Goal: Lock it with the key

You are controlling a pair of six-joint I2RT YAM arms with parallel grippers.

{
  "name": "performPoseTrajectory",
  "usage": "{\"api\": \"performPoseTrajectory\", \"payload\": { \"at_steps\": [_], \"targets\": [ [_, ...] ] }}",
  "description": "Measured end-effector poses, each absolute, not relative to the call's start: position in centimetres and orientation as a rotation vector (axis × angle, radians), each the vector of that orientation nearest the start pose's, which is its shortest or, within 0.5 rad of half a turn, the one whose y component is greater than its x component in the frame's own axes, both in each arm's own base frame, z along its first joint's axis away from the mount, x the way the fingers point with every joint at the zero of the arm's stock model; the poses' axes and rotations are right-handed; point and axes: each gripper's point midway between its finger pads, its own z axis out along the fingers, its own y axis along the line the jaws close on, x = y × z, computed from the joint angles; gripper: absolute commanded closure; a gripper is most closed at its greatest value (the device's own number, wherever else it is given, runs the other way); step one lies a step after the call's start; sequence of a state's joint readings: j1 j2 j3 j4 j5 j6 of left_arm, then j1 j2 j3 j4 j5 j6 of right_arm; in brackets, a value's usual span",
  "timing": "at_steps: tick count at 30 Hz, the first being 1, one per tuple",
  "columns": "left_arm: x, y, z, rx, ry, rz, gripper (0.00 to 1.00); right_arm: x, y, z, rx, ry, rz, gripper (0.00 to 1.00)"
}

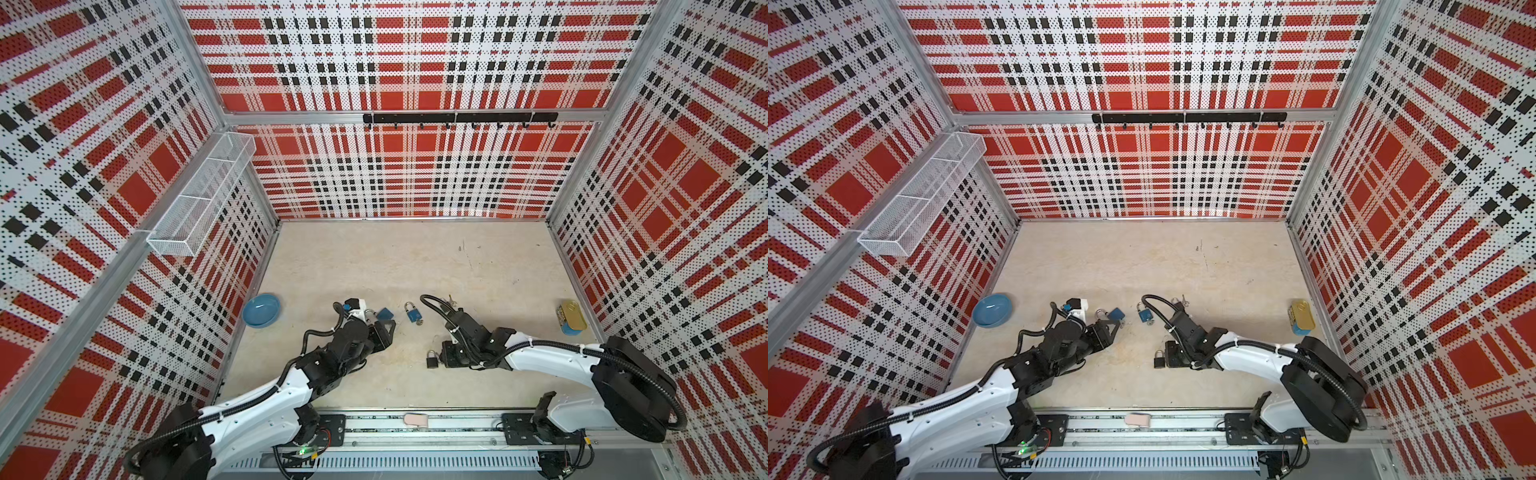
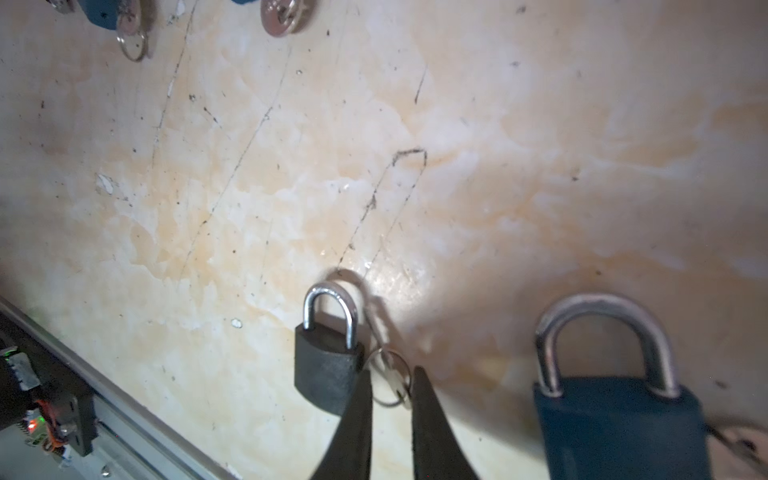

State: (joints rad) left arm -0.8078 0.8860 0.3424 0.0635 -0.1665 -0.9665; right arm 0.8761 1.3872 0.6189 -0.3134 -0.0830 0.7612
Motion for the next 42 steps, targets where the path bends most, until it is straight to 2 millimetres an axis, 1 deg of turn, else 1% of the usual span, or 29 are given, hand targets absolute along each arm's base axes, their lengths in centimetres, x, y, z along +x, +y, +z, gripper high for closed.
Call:
{"api": "performPoseTrajectory", "payload": {
  "at_steps": [3, 6, 10, 12, 15, 17, 19, 21, 26, 30, 33, 36, 42],
  "targets": [
    [23.3, -19.9, 13.4, -0.290, 2.148, -0.908, 0.46, 18.7, 24.3, 3.8, -0.193, 2.783, 0.581, 0.74],
    [23.1, -19.3, 13.3, -0.298, 2.146, -0.902, 0.46, 19.1, 24.4, 4.8, -0.193, 2.761, 0.570, 0.72],
    [23.0, -18.5, 13.3, -0.310, 2.145, -0.882, 0.45, 20.1, 24.7, 6.7, -0.232, 2.713, 0.545, 0.64],
    [23.1, -18.0, 13.6, -0.317, 2.136, -0.871, 0.44, 21.1, 25.4, 7.9, -0.280, 2.678, 0.534, 0.60],
    [23.2, -16.7, 13.9, -0.337, 2.121, -0.844, 0.43, 23.2, 27.4, 9.6, -0.376, 2.625, 0.500, 0.55],
    [23.4, -15.6, 14.2, -0.360, 2.108, -0.825, 0.42, 24.7, 28.9, 9.9, -0.441, 2.598, 0.475, 0.54],
    [23.5, -14.2, 14.6, -0.390, 2.093, -0.802, 0.41, 26.1, 29.9, 9.5, -0.500, 2.589, 0.438, 0.52],
    [23.7, -12.9, 14.9, -0.423, 2.080, -0.786, 0.40, 27.2, 30.6, 8.6, -0.549, 2.593, 0.402, 0.50],
    [23.9, -10.1, 15.4, -0.508, 2.059, -0.767, 0.40, 30.1, 30.8, 6.2, -0.609, 2.623, 0.319, 0.47],
    [24.0, -9.0, 14.8, -0.554, 2.077, -0.767, 0.40, 31.9, 31.3, 5.4, -0.650, 2.619, 0.277, 0.41],
    [24.0, -8.4, 14.5, -0.574, 2.087, -0.771, 0.40, 32.5, 31.9, 4.9, -0.684, 2.612, 0.265, 0.40],
    [24.1, -8.2, 14.4, -0.582, 2.095, -0.778, 0.40, 32.5, 32.0, 4.3, -0.709, 2.618, 0.252, 0.40],
    [24.0, -8.3, 14.0, -0.576, 2.116, -0.793, 0.40, 32.3, 31.9, 3.4, -0.723, 2.640, 0.234, 0.45]
  ]
}}
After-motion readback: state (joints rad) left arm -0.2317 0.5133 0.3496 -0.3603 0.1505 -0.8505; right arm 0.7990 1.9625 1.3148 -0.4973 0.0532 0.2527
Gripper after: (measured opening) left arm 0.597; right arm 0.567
